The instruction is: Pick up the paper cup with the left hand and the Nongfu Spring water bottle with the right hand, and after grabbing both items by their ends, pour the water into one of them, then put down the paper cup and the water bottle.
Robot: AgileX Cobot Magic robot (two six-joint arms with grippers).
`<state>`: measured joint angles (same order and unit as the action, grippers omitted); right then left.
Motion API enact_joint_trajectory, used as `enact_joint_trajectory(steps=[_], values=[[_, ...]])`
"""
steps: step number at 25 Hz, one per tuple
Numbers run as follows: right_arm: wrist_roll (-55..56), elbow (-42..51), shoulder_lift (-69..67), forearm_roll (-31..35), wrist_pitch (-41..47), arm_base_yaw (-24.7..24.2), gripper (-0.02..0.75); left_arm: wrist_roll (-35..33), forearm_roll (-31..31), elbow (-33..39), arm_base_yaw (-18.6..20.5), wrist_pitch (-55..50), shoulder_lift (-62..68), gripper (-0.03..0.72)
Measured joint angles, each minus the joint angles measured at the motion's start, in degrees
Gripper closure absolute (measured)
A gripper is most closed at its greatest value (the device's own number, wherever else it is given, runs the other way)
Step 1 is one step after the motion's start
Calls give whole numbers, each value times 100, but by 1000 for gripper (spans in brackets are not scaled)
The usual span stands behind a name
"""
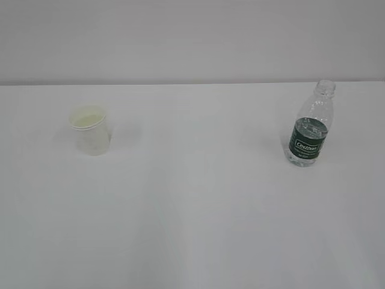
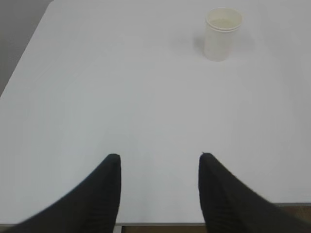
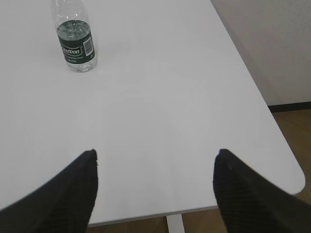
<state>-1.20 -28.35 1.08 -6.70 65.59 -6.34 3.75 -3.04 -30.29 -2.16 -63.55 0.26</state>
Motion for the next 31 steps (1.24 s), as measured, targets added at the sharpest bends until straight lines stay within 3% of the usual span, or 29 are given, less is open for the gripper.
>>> enact_joint_trajectory(steps=[12,31], values=[[0,0,0,0,0,286,184,0,0,0,0,0,0,330],[0,0,0,0,0,299,184,0,0,0,0,0,0,352]])
